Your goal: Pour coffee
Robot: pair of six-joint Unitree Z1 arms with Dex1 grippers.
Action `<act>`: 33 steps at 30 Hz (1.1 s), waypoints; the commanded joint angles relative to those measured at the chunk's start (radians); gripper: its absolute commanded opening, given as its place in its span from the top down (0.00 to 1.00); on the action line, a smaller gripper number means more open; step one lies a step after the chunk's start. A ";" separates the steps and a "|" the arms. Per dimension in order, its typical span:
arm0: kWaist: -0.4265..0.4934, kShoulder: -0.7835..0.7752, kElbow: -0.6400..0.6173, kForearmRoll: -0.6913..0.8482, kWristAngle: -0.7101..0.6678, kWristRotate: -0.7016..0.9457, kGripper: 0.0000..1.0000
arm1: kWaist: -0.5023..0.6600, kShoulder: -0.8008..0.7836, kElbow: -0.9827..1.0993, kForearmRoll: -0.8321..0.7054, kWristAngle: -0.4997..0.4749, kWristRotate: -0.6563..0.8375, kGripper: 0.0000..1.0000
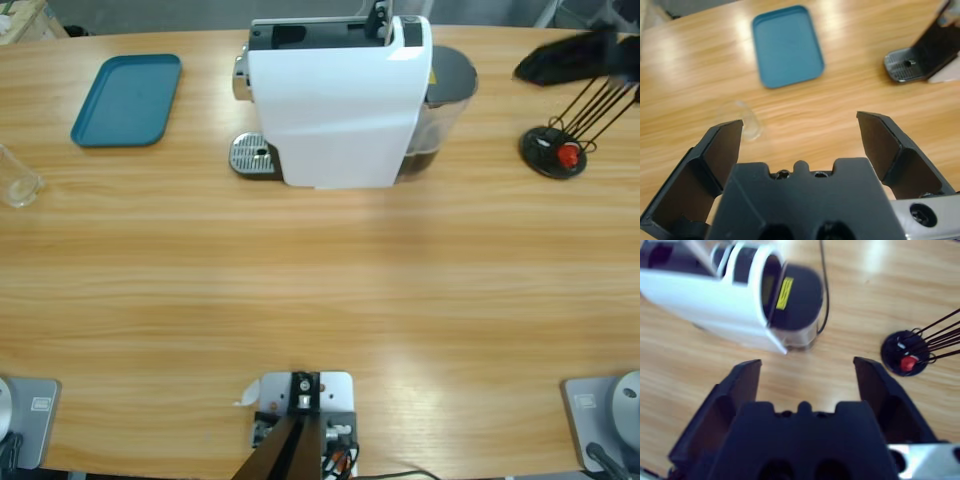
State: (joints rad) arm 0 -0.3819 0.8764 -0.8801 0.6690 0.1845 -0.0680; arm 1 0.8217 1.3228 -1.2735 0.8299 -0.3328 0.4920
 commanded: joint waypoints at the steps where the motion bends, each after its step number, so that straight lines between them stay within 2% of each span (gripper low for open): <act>1: -0.011 -0.048 0.075 -0.025 -0.064 0.029 0.01 | -0.062 0.100 -0.118 -0.067 0.026 -0.010 1.00; 3: -0.014 -0.046 0.075 -0.028 -0.071 0.033 0.01 | -0.070 0.155 -0.167 -0.063 0.000 -0.018 1.00; 9: -0.049 -0.059 0.076 -0.025 -0.086 0.064 0.01 | -0.139 0.223 -0.244 -0.072 0.023 0.050 1.00; 13: -0.080 -0.075 0.143 -0.082 -0.195 0.121 0.01 | -0.139 0.259 -0.265 -0.135 -0.003 0.150 1.00; 16: -0.080 -0.122 0.197 -0.107 -0.219 0.135 0.01 | -0.113 0.276 -0.288 -0.163 0.001 0.228 1.00; 24: -0.080 -0.104 0.152 -0.143 -0.223 0.149 0.00 | -0.044 0.353 -0.433 -0.168 0.030 0.359 1.00; 33: -0.080 -0.088 0.138 -0.150 -0.220 0.154 0.00 | 0.011 0.446 -0.574 -0.066 0.043 0.395 1.00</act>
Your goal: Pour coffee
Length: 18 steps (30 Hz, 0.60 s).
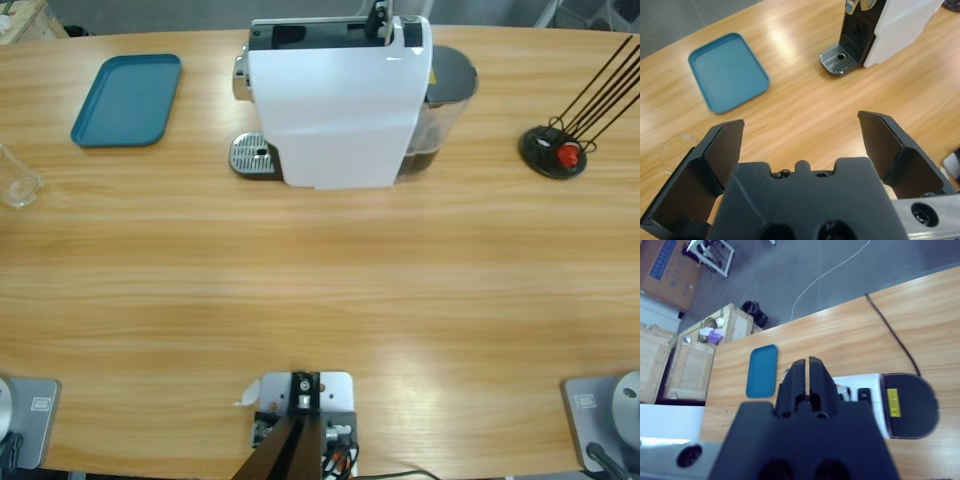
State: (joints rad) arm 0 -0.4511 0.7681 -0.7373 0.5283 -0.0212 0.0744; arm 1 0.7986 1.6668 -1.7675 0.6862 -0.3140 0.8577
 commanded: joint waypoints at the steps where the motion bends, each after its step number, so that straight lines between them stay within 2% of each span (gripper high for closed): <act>1: -0.011 0.022 -0.006 -0.010 -0.014 0.013 0.00 | 0.036 0.105 -0.083 0.082 0.024 0.031 1.00; 5: -0.011 0.025 -0.010 -0.010 -0.013 0.022 0.00 | 0.045 0.109 -0.104 0.098 0.032 0.038 1.00; 11: -0.011 0.025 -0.018 -0.010 -0.011 0.027 0.00 | 0.119 0.169 -0.132 0.121 0.048 0.080 1.00; 18: -0.011 0.017 -0.017 -0.001 -0.011 0.030 0.00 | 0.126 0.215 -0.150 0.122 0.079 0.081 1.00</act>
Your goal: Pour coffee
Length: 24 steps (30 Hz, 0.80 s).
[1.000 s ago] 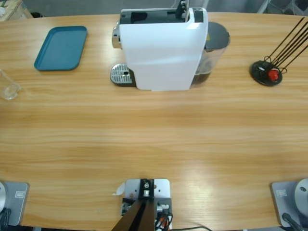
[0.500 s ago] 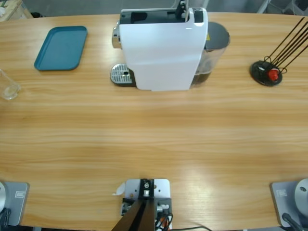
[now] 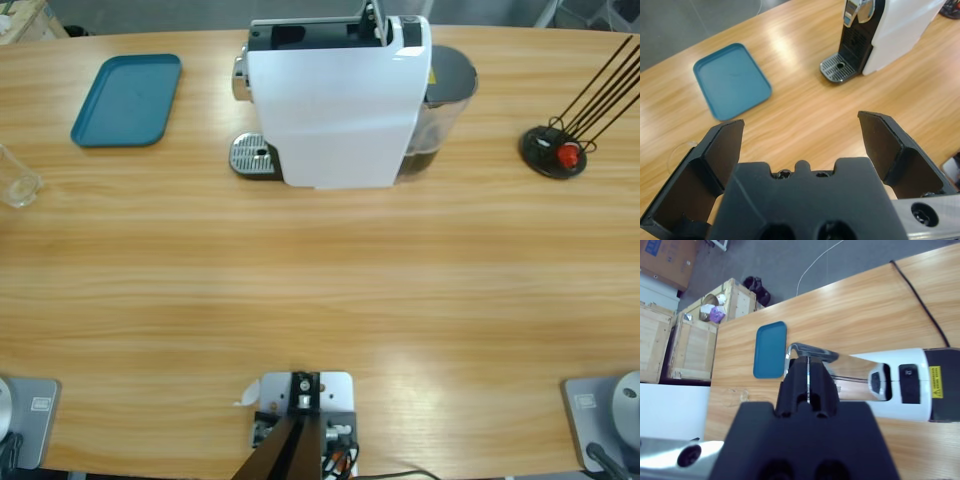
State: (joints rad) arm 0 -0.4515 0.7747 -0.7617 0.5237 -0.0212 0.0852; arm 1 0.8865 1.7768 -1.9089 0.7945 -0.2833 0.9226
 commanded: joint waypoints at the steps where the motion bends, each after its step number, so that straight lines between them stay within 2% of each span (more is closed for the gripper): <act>1: -0.011 0.012 0.006 0.004 -0.010 0.020 0.00 | 0.038 0.110 -0.009 0.014 0.053 0.016 1.00; 15: -0.011 -0.005 0.009 0.021 -0.006 0.022 0.00 | 0.040 0.218 -0.015 0.002 0.122 0.029 1.00; 24: -0.011 0.000 0.011 0.018 -0.005 0.024 0.00 | 0.096 0.270 -0.032 0.000 0.153 0.033 1.00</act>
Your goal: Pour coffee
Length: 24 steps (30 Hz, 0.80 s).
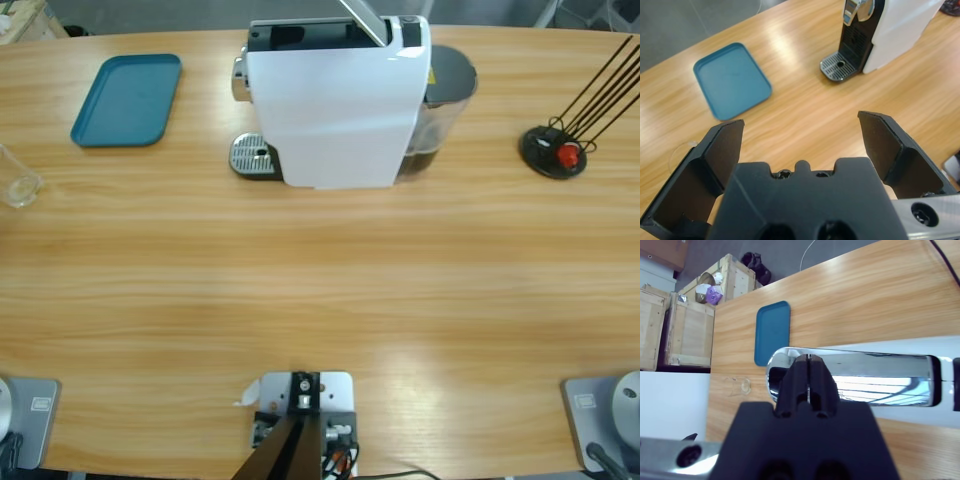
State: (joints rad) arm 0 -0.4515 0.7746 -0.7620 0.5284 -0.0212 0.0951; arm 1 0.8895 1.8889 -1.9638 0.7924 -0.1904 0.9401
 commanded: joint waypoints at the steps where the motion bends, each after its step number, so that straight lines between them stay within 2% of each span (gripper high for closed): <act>1: -0.011 -0.002 0.013 0.013 -0.005 0.014 0.00 | 0.096 0.164 0.023 0.002 0.063 0.016 1.00; 9: -0.011 -0.008 0.015 0.015 -0.003 0.014 0.00 | 0.097 0.180 0.035 -0.009 0.066 0.012 1.00; 15: -0.011 -0.009 0.018 0.014 0.001 0.018 0.00 | 0.069 0.122 0.052 0.014 -0.007 -0.048 1.00; 20: -0.011 0.015 0.025 -0.006 0.000 0.023 0.00 | 0.177 0.044 -0.047 0.089 -0.106 -0.215 1.00; 24: -0.011 0.010 0.028 -0.008 0.000 0.023 0.00 | 0.260 -0.010 -0.192 0.117 -0.106 -0.394 1.00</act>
State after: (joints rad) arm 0 -0.4536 0.7730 -0.7620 0.5271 -0.0211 0.1099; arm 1 1.0302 1.9780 -1.9875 0.8515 -0.2628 0.7613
